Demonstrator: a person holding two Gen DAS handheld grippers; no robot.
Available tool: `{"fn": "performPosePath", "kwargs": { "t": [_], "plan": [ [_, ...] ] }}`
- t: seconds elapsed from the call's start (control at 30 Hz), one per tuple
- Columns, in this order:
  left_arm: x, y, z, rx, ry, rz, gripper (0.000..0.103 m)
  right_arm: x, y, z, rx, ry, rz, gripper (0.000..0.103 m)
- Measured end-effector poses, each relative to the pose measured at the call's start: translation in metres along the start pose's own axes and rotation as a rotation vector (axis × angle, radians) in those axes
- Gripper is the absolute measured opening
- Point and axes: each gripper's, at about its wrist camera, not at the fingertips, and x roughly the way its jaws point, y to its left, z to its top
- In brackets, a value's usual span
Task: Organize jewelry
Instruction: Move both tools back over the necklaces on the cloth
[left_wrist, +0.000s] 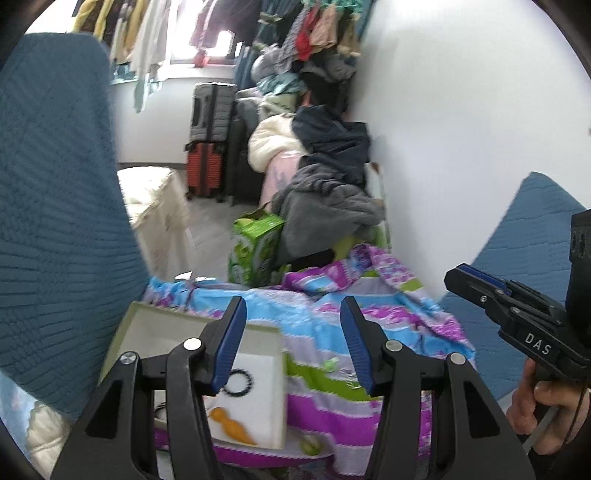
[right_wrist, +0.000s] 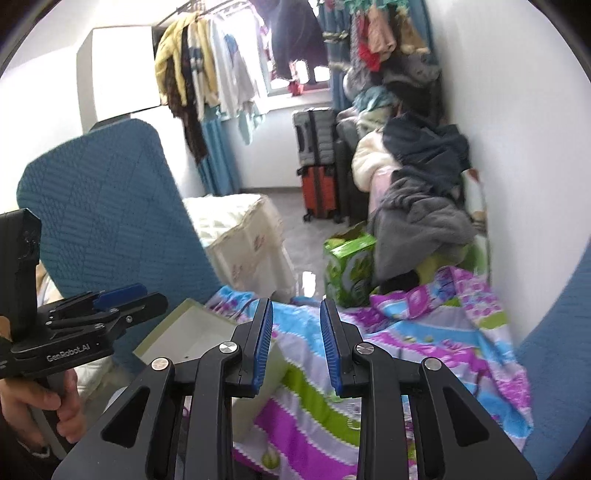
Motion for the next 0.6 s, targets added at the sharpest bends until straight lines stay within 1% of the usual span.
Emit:
{"fn": "performPosePath", "kwargs": {
  "t": [0.17,0.27,0.43,0.6],
  "plan": [
    [0.009,-0.033,-0.006,0.006,-0.002,-0.076,0.054,-0.024,-0.028,-0.011,0.019,-0.035,-0.071,0.024],
    [0.021,-0.049,-0.015,0.013,0.022,-0.115,0.054,-0.034,-0.046,-0.023,0.038,-0.045,-0.114,0.024],
    [0.041,-0.069,-0.033,0.014,0.062,-0.155,0.054,-0.040,-0.078,-0.052,0.096,-0.041,-0.157,0.024],
    [0.068,-0.078,-0.054,0.018,0.116,-0.155,0.054,-0.033,-0.098,-0.084,0.137,-0.016,-0.178,0.024]
  ]
}}
